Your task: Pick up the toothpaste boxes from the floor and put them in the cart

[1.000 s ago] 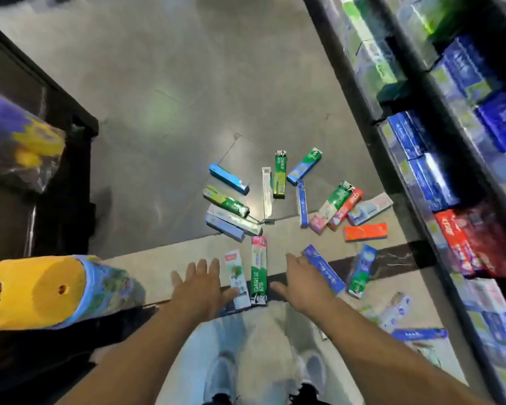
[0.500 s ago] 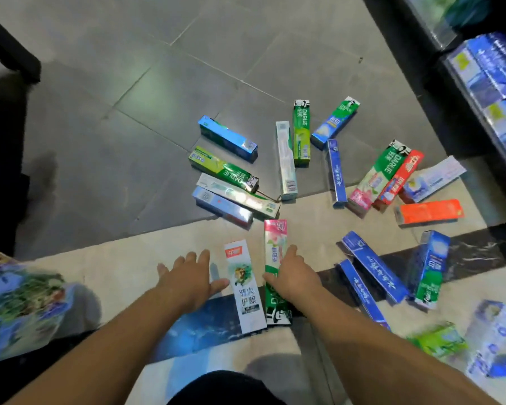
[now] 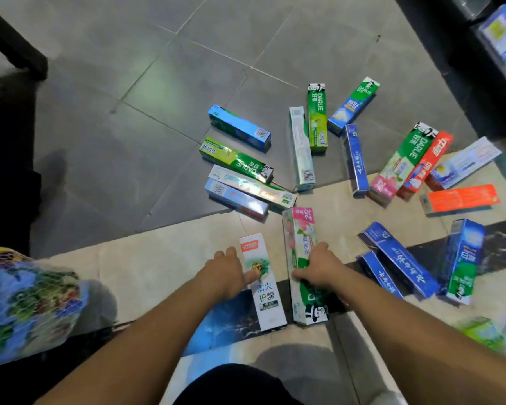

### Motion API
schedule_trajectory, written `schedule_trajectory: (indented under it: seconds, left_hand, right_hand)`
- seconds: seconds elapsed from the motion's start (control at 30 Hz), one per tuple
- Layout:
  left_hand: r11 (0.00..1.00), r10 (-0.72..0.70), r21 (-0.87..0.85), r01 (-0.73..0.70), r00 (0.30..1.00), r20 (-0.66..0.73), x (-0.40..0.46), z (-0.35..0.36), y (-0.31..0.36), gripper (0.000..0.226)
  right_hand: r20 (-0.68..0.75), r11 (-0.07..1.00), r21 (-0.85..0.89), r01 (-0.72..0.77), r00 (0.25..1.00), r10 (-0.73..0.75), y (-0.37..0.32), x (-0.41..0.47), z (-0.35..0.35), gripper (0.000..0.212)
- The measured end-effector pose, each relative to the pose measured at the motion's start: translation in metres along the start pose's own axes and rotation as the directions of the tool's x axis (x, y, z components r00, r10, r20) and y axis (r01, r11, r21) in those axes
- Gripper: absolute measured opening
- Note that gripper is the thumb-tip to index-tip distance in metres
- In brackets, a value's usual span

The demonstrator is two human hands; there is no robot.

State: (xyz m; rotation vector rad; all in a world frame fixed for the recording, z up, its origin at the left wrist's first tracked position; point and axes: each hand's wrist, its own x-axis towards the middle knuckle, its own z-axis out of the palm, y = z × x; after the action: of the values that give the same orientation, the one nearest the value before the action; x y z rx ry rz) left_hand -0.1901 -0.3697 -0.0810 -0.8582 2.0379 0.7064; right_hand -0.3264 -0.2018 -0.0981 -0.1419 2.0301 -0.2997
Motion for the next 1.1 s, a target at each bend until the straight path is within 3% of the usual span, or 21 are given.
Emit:
schedule_trajectory:
  seconds: [0.1,0.23,0.37,0.5,0.6,0.73,0.83,0.93,1.1]
  left_hand:
    - [0.979,-0.053,-0.196,0.051,0.999,-0.005,0.01,0.018,0.013,0.08]
    - [0.938,-0.111,-0.332,0.102,0.994,-0.009,0.017,0.035,0.038,0.11]
    - [0.923,-0.164,-0.365,0.125,0.983,-0.078,0.022,0.049,0.058,0.123]
    - [0.94,-0.151,-0.328,0.093,0.976,-0.155,0.027,0.062,0.055,0.117]
    - [0.913,-0.12,-0.404,0.052,0.982,-0.145,0.022,0.054,0.048,0.093]
    - [0.83,-0.063,-0.557,-0.038,0.985,-0.161,-0.013,0.008,0.034,0.062]
    - [0.63,-0.082,-0.773,-0.069,0.985,-0.155,-0.068,-0.048,0.037,0.055]
    - [0.498,-0.053,-0.854,-0.152,0.977,-0.205,-0.137,-0.113,0.045,0.054]
    - [0.454,0.025,-0.859,-0.238,0.967,-0.255,-0.28,-0.224,0.063,0.062]
  right_hand:
    - [0.088,0.985,0.169,0.041,0.995,-0.056,0.01,-0.01,-0.034,0.066]
    - [0.191,0.935,0.348,0.066,0.972,-0.139,0.023,-0.028,-0.075,0.034]
    - [0.127,0.917,0.389,0.089,0.981,-0.149,0.035,-0.038,-0.09,0.027]
    - [0.069,0.922,0.38,0.079,0.991,-0.114,0.049,-0.037,-0.089,0.024]
    - [0.073,0.93,0.359,0.078,0.991,-0.111,0.051,-0.038,-0.09,0.026]
    - [0.022,0.92,0.383,0.086,0.994,-0.103,0.035,-0.048,-0.099,0.05]
    - [0.018,0.897,0.428,0.111,0.991,-0.131,0.017,-0.089,-0.114,0.057]
    - [-0.014,0.882,0.444,0.161,0.985,-0.173,-0.004,-0.151,-0.141,0.063]
    - [-0.068,0.838,0.479,0.261,0.963,-0.261,-0.056,-0.291,-0.211,0.059]
